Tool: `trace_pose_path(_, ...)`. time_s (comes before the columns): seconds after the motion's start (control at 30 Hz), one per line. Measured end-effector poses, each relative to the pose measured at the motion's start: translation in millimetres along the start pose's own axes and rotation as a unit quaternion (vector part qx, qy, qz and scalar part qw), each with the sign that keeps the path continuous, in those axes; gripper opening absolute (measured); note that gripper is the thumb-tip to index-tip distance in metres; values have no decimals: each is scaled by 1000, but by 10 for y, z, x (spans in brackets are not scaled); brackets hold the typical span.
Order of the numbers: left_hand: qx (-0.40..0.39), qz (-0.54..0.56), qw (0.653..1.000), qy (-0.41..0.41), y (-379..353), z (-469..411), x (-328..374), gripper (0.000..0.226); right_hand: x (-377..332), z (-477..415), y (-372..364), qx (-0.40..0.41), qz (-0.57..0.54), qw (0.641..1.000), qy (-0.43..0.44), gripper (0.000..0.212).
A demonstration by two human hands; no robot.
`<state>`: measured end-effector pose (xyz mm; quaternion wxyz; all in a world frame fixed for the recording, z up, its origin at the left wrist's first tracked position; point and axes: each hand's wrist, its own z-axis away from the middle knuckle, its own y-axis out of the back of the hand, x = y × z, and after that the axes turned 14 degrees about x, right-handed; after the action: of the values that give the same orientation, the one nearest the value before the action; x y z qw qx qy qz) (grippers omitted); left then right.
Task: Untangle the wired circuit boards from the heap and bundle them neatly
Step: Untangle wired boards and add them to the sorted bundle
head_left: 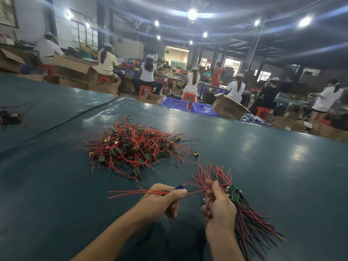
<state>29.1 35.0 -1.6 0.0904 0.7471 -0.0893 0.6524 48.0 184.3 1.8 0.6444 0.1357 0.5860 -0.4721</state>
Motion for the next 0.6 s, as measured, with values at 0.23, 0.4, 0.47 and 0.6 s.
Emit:
trace_pose_path(0.23, -24, 55, 997, 39, 19, 6, 22, 50, 38, 142, -9, -122, 17, 990, 62, 33)
trace_pose_path(0.4, -57, 59, 992, 95, 86, 2, 31, 65, 163, 374, -25, -292, 147, 930, 166, 49)
trace_pose_path(0.47, -46, 38, 992, 111, 99, -7, 18, 63, 182, 383, -30, -270, 153, 939, 148, 52)
trace_pose_path(0.6, 43, -32, 997, 62, 124, -43, 3, 46, 158, 271, -31, -126, 125, 982, 62, 57)
